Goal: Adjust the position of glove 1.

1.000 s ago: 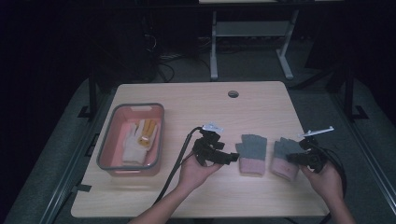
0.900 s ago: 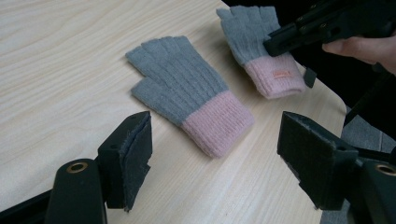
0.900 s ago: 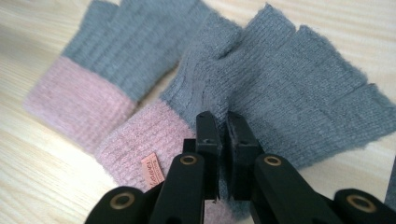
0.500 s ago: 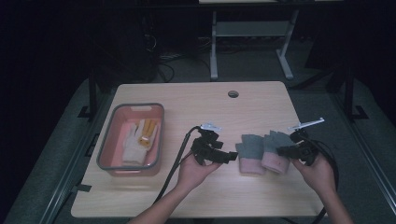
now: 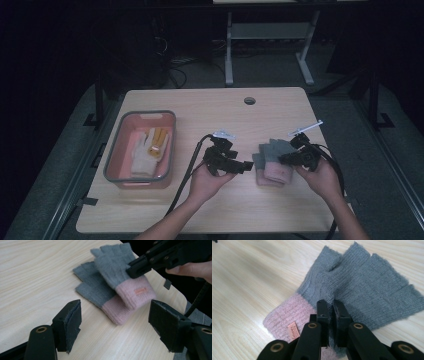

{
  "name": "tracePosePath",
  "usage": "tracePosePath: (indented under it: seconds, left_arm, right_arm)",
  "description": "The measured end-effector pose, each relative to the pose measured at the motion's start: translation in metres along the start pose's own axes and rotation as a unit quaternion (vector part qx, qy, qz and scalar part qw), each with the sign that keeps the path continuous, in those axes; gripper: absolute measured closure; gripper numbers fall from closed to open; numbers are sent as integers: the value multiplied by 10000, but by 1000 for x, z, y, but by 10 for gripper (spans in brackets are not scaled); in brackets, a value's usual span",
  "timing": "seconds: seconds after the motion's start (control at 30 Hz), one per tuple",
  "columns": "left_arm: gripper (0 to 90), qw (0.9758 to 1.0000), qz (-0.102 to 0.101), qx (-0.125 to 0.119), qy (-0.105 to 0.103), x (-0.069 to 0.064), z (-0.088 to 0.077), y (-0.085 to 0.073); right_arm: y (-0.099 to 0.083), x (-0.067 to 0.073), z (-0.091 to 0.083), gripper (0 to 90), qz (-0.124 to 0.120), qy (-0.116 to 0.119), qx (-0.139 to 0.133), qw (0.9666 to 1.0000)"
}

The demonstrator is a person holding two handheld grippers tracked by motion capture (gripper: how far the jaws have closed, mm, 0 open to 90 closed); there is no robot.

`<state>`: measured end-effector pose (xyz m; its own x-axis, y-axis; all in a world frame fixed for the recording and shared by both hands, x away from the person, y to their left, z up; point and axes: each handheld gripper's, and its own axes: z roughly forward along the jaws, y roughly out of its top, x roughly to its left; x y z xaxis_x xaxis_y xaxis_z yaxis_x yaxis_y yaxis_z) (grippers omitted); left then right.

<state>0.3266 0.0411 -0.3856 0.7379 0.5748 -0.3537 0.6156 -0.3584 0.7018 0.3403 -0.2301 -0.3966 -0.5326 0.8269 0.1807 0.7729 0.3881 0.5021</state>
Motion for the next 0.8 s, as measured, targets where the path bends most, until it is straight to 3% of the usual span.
tracePosePath:
  seconds: [0.37,0.5,0.8]
  left_arm:
    - [266,10000,-32,26,-24,0,2,-2]
    - [267,9999,-115,47,-58,1,5,-2]
    - [269,9996,-226,123,-101,0,14,-2]
  right_arm:
    - [12,5,25,831,-148,155,199,9996]
    - [11,2,33,797,-63,190,316,9993]
    - [6,-5,23,656,167,163,98,9997]
